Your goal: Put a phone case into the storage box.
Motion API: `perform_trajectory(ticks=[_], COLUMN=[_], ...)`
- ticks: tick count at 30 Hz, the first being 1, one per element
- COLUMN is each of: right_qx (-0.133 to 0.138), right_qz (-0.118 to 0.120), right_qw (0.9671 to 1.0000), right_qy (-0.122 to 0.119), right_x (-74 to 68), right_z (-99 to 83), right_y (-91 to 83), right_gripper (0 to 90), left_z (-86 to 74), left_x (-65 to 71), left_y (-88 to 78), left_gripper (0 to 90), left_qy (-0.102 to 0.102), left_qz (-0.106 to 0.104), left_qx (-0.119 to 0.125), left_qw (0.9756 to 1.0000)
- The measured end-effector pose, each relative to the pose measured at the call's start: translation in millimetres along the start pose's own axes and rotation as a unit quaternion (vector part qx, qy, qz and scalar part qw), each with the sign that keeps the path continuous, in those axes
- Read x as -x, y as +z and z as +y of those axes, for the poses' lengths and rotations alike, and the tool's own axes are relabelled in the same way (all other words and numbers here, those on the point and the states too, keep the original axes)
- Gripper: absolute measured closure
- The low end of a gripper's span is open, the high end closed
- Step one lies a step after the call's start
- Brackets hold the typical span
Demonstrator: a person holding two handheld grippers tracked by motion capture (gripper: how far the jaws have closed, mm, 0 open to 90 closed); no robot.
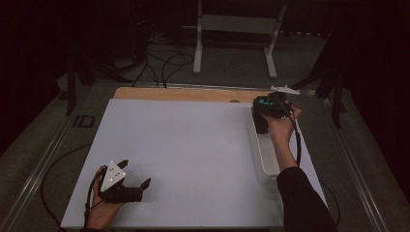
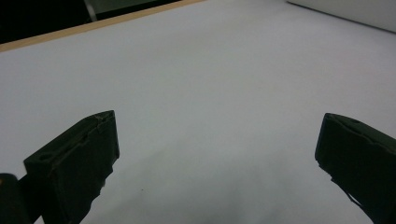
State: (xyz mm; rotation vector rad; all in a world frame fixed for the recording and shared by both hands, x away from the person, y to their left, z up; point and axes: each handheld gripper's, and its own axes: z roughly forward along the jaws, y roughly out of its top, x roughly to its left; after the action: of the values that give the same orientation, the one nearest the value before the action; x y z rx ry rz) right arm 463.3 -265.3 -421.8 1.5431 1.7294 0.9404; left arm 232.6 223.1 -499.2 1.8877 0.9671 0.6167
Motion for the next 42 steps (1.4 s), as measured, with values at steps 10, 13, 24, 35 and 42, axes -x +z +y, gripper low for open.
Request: perform_trajectory(ticks=[10, 13, 24, 35, 42], right_qx=[0.001, 0.003, 0.005, 0.006, -0.002], right_qz=[-0.007, -0.007, -0.010, -0.005, 0.003], right_qw=[1.0000, 0.9999, 0.9999, 1.0000, 1.0000], right_qy=[-0.002, -0.007, -0.002, -0.003, 0.009], right_x=[-1.5, -3.1, -2.9, -1.4, 4.1], right_z=[-0.8, -0.9, -0.3, 0.4, 0.9], right_y=[5.2, 7.3, 13.6, 16.0, 15.4], right_gripper=[13.3, 13.2, 12.9, 10.8, 8.8], left_z=[-0.1, -0.1, -0.2, -0.1, -0.1], left_x=[0.6, 0.6, 0.5, 0.6, 0.7], left_y=[0.2, 0.2, -0.4, -1.0, -1.1], left_gripper=[0.3, 0.3, 0.3, 0.3, 0.3], left_qy=[0.004, 0.004, 0.004, 0.003, 0.003], left_qz=[0.000, 0.000, 0.000, 0.001, 0.001], left_qx=[-0.002, -0.003, -0.002, 0.000, 0.001], left_qw=[1.0000, 1.0000, 1.0000, 1.0000, 1.0000])
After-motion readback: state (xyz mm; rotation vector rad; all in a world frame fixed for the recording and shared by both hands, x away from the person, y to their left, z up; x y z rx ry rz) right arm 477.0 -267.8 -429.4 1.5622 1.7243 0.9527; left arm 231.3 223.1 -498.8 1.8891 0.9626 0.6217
